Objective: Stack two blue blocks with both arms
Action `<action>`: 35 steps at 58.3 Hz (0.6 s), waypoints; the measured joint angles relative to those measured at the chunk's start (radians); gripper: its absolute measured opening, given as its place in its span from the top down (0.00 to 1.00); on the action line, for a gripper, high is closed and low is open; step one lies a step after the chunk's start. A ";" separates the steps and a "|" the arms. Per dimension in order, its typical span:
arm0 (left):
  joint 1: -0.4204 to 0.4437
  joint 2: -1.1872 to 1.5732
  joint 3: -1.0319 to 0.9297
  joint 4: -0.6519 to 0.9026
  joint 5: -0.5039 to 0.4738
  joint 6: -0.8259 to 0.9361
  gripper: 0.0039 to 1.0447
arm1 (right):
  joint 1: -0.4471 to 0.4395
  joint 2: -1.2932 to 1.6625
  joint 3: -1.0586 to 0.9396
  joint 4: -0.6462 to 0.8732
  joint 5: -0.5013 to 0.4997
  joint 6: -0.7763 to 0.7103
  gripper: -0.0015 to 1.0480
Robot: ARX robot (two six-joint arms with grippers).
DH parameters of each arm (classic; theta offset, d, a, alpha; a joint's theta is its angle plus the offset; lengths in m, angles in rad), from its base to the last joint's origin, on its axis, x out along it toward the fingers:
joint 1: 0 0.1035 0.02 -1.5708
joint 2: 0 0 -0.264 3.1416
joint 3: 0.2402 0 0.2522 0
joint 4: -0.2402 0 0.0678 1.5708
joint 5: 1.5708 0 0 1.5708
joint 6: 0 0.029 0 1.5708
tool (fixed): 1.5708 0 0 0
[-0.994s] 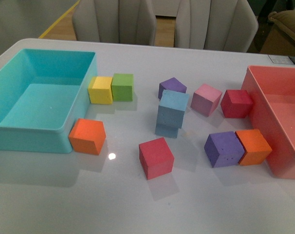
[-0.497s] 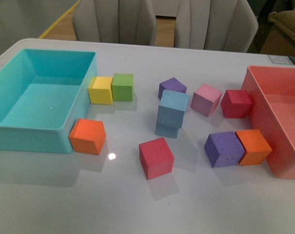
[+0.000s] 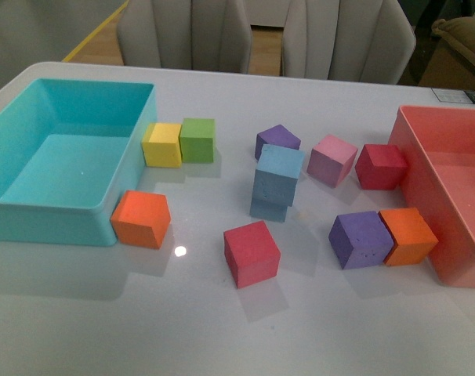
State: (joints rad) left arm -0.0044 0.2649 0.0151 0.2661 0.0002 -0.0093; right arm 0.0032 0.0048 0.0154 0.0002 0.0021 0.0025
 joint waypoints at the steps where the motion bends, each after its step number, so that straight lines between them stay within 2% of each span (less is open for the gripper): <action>1: 0.000 -0.006 0.000 -0.006 0.000 0.000 0.99 | 0.000 0.000 0.000 0.000 0.000 0.000 0.09; 16: 0.000 -0.084 0.000 -0.085 0.000 0.000 0.99 | 0.000 0.000 0.000 0.000 0.000 0.000 0.09; 21: 0.000 -0.230 0.000 -0.254 0.000 0.001 0.99 | 0.000 0.000 0.000 0.000 0.000 0.000 0.09; 35: 0.000 -0.259 0.000 -0.263 0.000 0.001 0.99 | 0.000 0.000 0.000 0.000 0.000 0.000 0.09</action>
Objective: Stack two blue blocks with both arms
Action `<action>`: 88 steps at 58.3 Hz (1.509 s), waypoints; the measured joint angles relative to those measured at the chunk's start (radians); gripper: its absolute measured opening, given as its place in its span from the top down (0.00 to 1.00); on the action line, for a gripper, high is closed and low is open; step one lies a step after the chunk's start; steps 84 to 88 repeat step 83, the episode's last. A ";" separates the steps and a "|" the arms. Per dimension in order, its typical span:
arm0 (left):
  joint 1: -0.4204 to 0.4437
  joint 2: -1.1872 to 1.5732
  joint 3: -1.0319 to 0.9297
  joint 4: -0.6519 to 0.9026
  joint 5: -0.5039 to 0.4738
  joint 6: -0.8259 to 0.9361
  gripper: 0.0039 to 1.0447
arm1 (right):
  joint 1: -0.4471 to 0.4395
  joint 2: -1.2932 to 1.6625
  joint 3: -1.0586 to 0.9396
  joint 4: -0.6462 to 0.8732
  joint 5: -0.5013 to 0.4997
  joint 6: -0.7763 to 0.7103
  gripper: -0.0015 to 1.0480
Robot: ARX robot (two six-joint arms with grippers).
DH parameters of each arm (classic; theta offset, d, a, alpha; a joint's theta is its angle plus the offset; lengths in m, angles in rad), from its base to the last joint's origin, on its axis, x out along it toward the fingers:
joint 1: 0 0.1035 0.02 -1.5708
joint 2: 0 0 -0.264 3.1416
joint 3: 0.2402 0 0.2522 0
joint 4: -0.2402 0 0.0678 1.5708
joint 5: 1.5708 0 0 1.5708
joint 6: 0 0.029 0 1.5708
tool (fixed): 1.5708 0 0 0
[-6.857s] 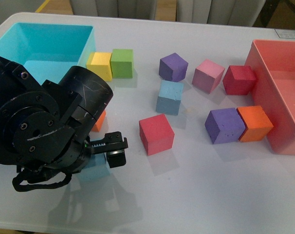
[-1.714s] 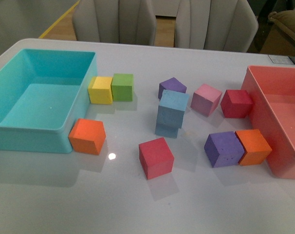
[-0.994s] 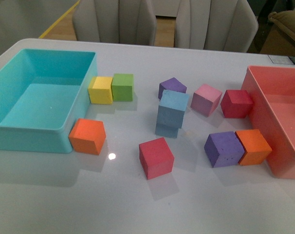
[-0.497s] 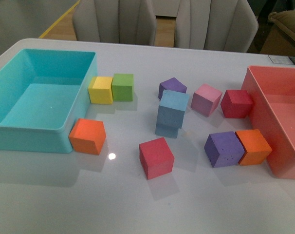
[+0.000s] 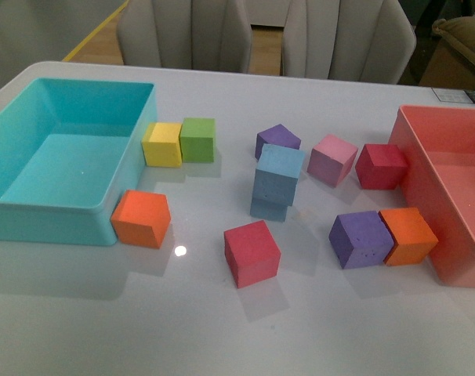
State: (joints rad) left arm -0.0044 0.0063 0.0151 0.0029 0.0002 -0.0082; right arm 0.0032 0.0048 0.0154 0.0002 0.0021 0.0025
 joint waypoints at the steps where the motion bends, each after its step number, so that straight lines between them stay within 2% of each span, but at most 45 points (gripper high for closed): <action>1: 0.000 0.000 0.000 0.000 0.000 0.000 0.99 | 0.000 0.000 0.000 0.000 0.000 0.000 0.09; 28: 0.000 0.000 0.000 0.000 0.000 -0.001 0.98 | 0.000 0.000 0.000 0.000 0.000 0.000 0.09; 56: 0.000 0.000 0.000 0.000 0.000 0.000 0.13 | 0.000 0.000 0.000 0.000 0.000 0.000 0.09; 59: 0.000 0.000 0.000 0.000 0.000 0.002 0.07 | 0.000 0.000 0.000 0.000 0.000 0.000 0.09; 63: 0.000 0.000 0.000 0.000 0.000 0.002 0.09 | 0.000 0.000 0.000 0.000 0.000 0.000 0.09; 88: 0.000 0.000 0.000 0.000 0.000 0.002 0.08 | 0.000 0.000 0.000 0.000 0.000 0.000 0.09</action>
